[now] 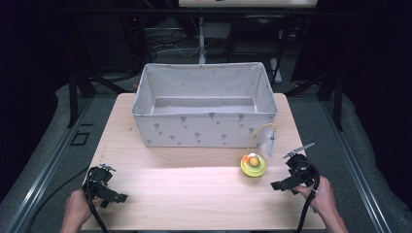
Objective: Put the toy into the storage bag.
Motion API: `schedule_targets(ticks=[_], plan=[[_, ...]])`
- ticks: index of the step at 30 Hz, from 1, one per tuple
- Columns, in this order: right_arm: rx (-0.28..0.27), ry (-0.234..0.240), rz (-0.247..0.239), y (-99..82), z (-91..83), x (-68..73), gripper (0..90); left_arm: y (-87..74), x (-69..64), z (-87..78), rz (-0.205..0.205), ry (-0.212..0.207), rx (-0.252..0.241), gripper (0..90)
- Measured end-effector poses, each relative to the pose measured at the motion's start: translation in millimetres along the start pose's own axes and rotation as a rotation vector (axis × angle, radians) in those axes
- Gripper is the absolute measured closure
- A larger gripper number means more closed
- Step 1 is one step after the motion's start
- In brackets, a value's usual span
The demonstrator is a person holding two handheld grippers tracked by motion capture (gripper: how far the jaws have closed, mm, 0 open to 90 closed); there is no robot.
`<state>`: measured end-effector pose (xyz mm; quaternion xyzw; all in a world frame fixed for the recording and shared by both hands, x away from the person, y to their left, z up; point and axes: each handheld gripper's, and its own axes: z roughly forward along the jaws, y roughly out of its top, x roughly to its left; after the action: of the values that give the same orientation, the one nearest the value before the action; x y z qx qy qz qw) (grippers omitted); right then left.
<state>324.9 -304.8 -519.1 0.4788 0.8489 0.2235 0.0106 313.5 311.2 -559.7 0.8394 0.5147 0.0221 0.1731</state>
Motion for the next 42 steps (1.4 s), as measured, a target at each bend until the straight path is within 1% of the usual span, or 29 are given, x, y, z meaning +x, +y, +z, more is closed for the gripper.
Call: schedule_targets(ticks=[1, 2, 4, 5, 8, 9, 10, 11, 12, 14, 15, 16, 17, 18, 19, 20, 21, 22, 23, 24, 27, 28, 30, 32, 33, 36, 37, 41, 42], plan=[[0.001, 0.001, 0.000, 0.2, 0.9, -0.3, 0.0, 0.9, 0.3, 0.3, 0.006, -0.003, 0.012, 0.0], [0.003, 0.009, 0.001, 0.4, 1.5, -0.1, 0.0, 0.9, 0.3, 0.3, 0.006, -0.003, 0.012, 0.0], [0.015, 0.001, -0.005, 0.6, 2.0, 0.8, 0.0, 1.6, -1.3, 1.3, 0.024, -0.006, 0.017, 0.0], [0.015, 0.008, -0.009, 0.8, 2.4, 1.3, 0.1, 1.7, -2.7, 1.7, 0.024, -0.006, 0.014, 0.0], [0.022, 0.004, -0.019, 1.8, 2.8, 2.5, 0.1, 1.4, -4.9, 0.6, 0.038, 0.000, 0.015, 0.0], [0.022, 0.009, -0.019, 2.2, 2.8, 3.3, 0.1, 1.0, -5.6, 0.2, 0.037, 0.001, 0.013, 0.0], [0.023, 0.000, -0.025, 2.9, 2.5, 3.8, 0.2, 0.6, -5.9, -0.4, 0.041, 0.003, 0.013, 0.0], [0.022, 0.009, -0.032, 3.6, 2.3, 4.6, 0.2, -0.3, -6.5, -0.3, 0.038, 0.007, 0.011, 0.0], [0.035, 0.005, -0.038, 4.8, 1.6, 5.7, 0.2, -0.9, -7.0, -0.4, 0.041, 0.005, 0.019, 0.0], [0.043, 0.005, -0.044, 5.8, 0.7, 7.8, 1.0, -1.3, -7.4, 0.0, 0.045, 0.005, 0.022, 0.1], [0.053, -0.005, -0.061, 6.7, 0.4, 8.4, 1.0, -2.6, -6.5, -0.9, 0.049, 0.013, 0.022, 0.1], [0.057, -0.033, -0.065, 7.9, -1.1, 10.7, 1.0, -2.9, -5.9, -1.9, 0.044, 0.011, 0.022, 0.1], [0.053, -0.008, -0.067, 8.8, -0.5, 12.2, 1.0, -3.1, -4.8, -2.4, 0.047, 0.013, 0.022, 0.1], [0.056, -0.006, -0.071, 10.5, -1.3, 13.8, 0.8, -3.5, -5.0, -2.1, 0.036, 0.012, 0.016, 0.1], [0.068, -0.038, -0.085, 12.6, -2.8, 15.9, 0.6, -3.7, -4.8, -1.9, 0.036, 0.012, 0.018, 0.1], [0.068, -0.038, -0.085, 12.6, -2.8, 15.9, 0.6, -3.7, -4.8, -1.9, 0.036, 0.012, 0.018, 0.1], [0.071, -0.017, -0.081, 14.1, -2.4, 18.1, 0.4, -3.8, -5.1, -1.8, 0.039, 0.009, 0.022, 0.1], [0.069, -0.023, -0.089, 17.5, -5.6, 23.6, 0.1, -3.9, -5.6, -2.2, 0.045, 0.013, 0.023, 0.1], [0.079, -0.025, -0.103, 19.0, -7.3, 25.1, 0.1, -3.9, -5.9, -2.5, 0.048, 0.013, 0.024, 0.1], [0.078, -0.046, -0.113, 20.8, -9.3, 28.1, 0.1, -3.9, -5.9, -2.5, 0.048, 0.013, 0.024, 0.1], [0.078, -0.054, -0.128, 23.4, -12.1, 29.4, 0.1, -3.7, -7.1, -2.2, 0.045, 0.015, 0.024, 0.1], [0.069, -0.051, -0.142, 25.3, -16.7, 29.2, 0.2, -3.1, -7.6, -2.3, 0.044, 0.014, 0.020, 0.1], [0.063, -0.041, -0.149, 26.5, -19.8, 28.9, 0.8, -2.1, -7.8, -2.2, 0.051, 0.015, 0.021, 0.1], [0.066, -0.044, -0.158, 27.5, -21.2, 28.8, 0.9, -1.9, -8.7, -1.9, 0.044, 0.014, 0.020, 0.1], [0.073, -0.037, -0.176, 30.5, -24.3, 28.5, 0.9, -1.5, -8.8, -1.6, 0.050, 0.016, 0.019, 0.1], [0.062, -0.038, -0.186, 33.0, -27.7, 29.1, 1.2, -1.3, -8.8, -1.6, 0.053, 0.016, 0.022, 0.1], [0.062, -0.026, -0.209, 38.1, -34.1, 28.9, 1.5, -1.2, -8.6, -1.0, 0.052, 0.015, 0.023, 0.1], [0.043, -0.008, -0.221, 46.8, -44.3, 29.0, 1.6, -1.1, -8.2, 0.0, 0.048, 0.010, 0.026, 0.1], [0.050, -0.006, -0.233, 49.7, -48.1, 28.2, 1.8, -1.0, -7.9, 0.0, 0.052, 0.009, 0.030, 0.1]])
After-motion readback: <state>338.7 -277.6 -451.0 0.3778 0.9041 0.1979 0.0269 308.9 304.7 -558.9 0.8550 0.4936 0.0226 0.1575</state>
